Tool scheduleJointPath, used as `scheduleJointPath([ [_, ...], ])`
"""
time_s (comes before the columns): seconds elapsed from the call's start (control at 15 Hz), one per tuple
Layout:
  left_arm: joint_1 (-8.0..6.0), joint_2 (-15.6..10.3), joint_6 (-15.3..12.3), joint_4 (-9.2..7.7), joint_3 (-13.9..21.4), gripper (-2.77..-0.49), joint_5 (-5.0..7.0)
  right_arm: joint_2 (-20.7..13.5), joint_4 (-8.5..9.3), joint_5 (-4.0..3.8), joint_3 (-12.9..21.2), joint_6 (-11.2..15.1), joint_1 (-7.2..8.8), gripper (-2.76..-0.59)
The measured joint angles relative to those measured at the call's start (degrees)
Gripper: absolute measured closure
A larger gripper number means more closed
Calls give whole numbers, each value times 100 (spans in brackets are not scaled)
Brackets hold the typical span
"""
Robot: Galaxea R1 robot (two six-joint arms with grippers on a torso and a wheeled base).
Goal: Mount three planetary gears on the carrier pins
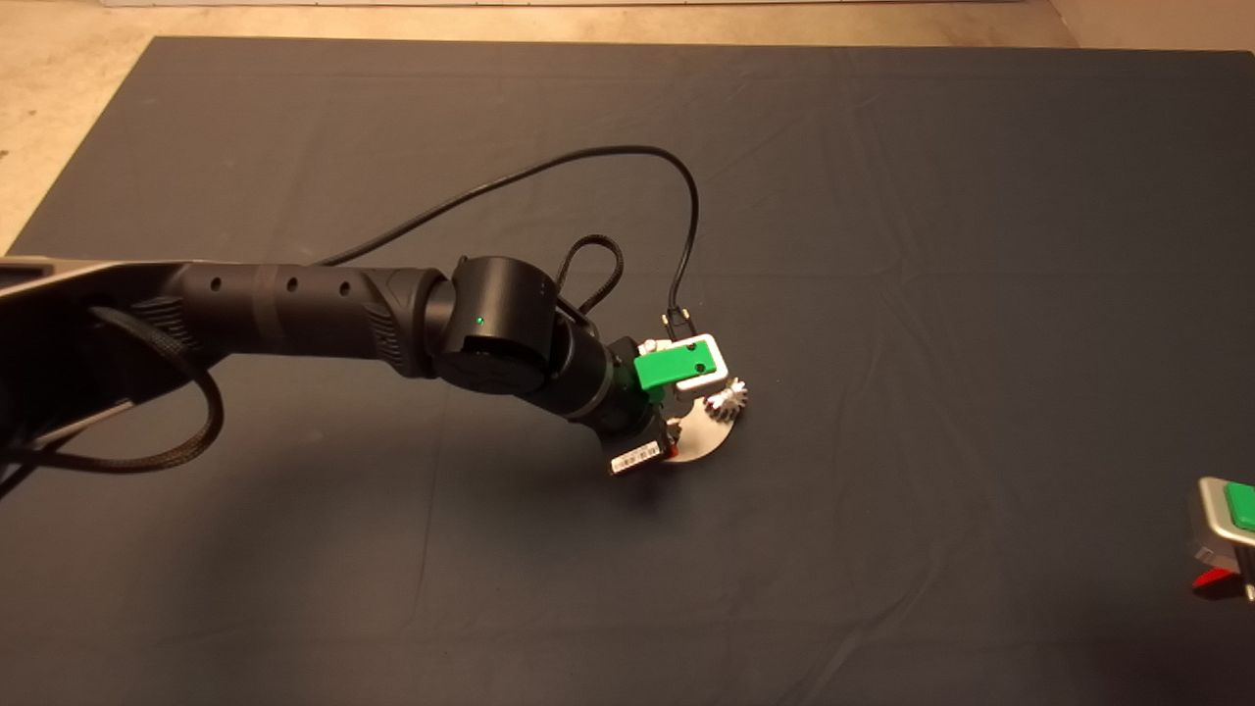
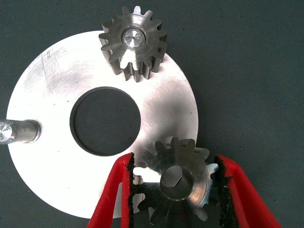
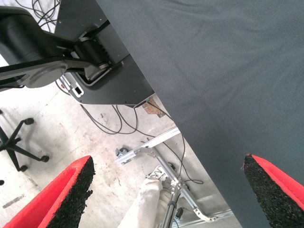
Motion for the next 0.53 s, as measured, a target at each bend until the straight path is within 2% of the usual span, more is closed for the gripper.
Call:
scheduleJointPath([
  [0.53, -51, 13, 55, -102, -116, -81, -19, 0, 2, -3, -1, -1, 0, -233],
])
